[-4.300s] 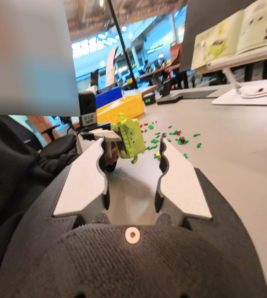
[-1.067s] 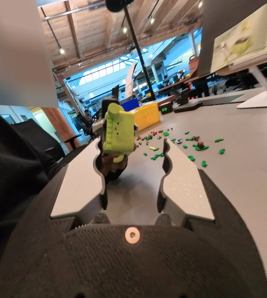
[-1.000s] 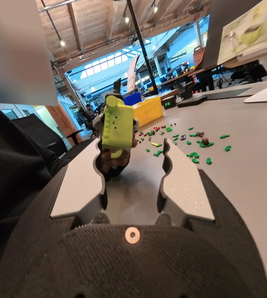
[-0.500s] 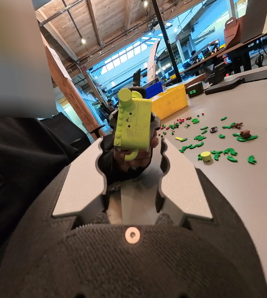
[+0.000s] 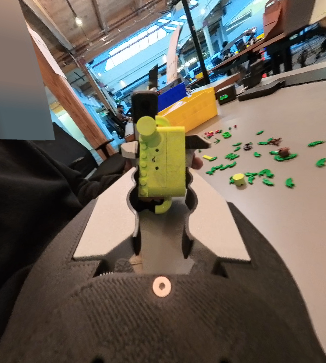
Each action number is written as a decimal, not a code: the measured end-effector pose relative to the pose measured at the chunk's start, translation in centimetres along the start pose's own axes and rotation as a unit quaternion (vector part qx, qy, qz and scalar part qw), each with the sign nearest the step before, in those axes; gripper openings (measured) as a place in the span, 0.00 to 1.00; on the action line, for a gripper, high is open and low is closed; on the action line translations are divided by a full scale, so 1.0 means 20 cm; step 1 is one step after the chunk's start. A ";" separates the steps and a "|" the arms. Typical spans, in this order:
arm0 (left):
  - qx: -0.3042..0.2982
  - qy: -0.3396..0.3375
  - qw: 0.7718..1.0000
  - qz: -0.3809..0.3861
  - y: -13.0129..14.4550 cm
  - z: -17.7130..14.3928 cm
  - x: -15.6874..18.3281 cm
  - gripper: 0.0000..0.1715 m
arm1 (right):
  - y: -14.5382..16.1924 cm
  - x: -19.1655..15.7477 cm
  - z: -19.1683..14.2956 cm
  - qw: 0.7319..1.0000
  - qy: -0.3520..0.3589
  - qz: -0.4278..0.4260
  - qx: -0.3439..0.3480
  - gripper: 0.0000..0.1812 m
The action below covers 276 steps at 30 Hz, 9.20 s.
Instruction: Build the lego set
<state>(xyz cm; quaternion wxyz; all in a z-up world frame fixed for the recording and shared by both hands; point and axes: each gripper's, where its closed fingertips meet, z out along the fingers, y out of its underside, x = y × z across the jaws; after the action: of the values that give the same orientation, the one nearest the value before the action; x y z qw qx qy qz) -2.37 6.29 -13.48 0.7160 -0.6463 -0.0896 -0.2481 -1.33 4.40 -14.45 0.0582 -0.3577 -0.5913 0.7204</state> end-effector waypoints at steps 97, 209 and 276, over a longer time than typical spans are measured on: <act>-0.434 -0.045 0.881 0.183 0.67 -0.05 -0.01 0.25 | 0.43 0.09 -0.27 0.922 0.215 -0.130 -0.294 0.14; -0.139 -0.235 0.960 -0.059 0.23 -0.05 -0.25 0.23 | 0.11 0.30 -0.18 0.817 0.342 -0.383 -0.262 0.08; -0.083 -0.201 0.960 -0.178 0.25 -0.13 -0.30 0.23 | 0.48 0.29 -0.36 0.651 -0.069 -0.400 -0.642 0.08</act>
<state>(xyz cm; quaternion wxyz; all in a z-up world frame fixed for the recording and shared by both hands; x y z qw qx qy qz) -5.76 5.52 -20.95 0.5711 -0.7139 -0.3245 -0.2428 1.88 10.28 -25.94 0.0560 0.0163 -0.9942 0.0907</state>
